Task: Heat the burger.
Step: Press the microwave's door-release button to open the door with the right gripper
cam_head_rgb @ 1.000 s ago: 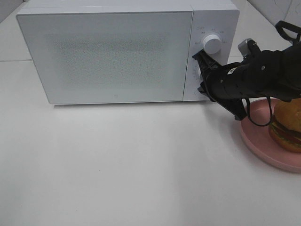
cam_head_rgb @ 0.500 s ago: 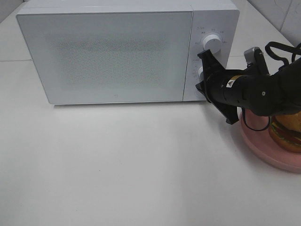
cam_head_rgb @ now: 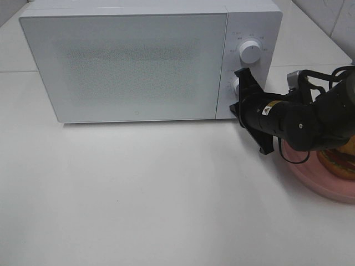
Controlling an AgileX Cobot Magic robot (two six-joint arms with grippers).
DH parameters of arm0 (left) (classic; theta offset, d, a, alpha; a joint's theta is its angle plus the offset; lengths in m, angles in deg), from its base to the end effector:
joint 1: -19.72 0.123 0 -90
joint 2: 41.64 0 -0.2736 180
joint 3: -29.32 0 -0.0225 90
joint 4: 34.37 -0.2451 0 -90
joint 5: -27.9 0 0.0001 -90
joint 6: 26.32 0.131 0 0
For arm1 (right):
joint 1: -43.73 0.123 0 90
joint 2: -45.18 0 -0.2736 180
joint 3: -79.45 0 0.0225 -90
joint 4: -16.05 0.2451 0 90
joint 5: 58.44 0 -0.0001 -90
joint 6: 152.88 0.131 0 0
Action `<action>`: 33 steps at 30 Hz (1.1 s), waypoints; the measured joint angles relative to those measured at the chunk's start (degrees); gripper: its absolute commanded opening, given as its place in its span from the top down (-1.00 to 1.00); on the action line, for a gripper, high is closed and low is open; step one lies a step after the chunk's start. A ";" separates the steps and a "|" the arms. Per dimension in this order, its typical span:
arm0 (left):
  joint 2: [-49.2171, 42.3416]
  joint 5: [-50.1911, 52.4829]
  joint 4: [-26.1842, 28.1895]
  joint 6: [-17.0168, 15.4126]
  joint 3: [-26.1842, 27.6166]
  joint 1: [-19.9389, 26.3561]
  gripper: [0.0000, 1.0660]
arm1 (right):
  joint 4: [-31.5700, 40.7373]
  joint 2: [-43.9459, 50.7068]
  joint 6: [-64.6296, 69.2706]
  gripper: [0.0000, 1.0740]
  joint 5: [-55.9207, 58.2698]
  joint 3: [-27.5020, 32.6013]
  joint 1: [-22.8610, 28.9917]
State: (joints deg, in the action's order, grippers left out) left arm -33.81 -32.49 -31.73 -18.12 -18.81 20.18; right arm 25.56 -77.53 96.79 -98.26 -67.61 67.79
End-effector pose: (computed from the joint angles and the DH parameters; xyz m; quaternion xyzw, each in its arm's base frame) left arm 0.0368 -0.0050 0.2580 0.0582 0.8474 0.0168 0.5274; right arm 0.3583 0.1448 0.0815 0.4030 0.7465 0.3787 0.3701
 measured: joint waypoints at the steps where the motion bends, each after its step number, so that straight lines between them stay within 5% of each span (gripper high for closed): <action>1: 0.00 0.00 0.00 0.00 0.00 0.00 0.99 | 0.00 0.00 0.00 1.00 0.00 0.00 0.00; 12: 0.00 0.00 0.00 0.00 0.00 0.00 0.99 | 6.36 0.00 -4.98 1.00 -0.63 0.00 0.00; 33: 0.00 0.00 0.00 0.00 0.00 0.00 0.99 | 6.36 -5.67 -3.61 1.00 -8.02 -0.06 0.00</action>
State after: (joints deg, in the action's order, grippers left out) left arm -33.81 -32.49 -31.73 -18.12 -18.81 20.18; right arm 31.92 -83.20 93.18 -106.28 -67.67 67.79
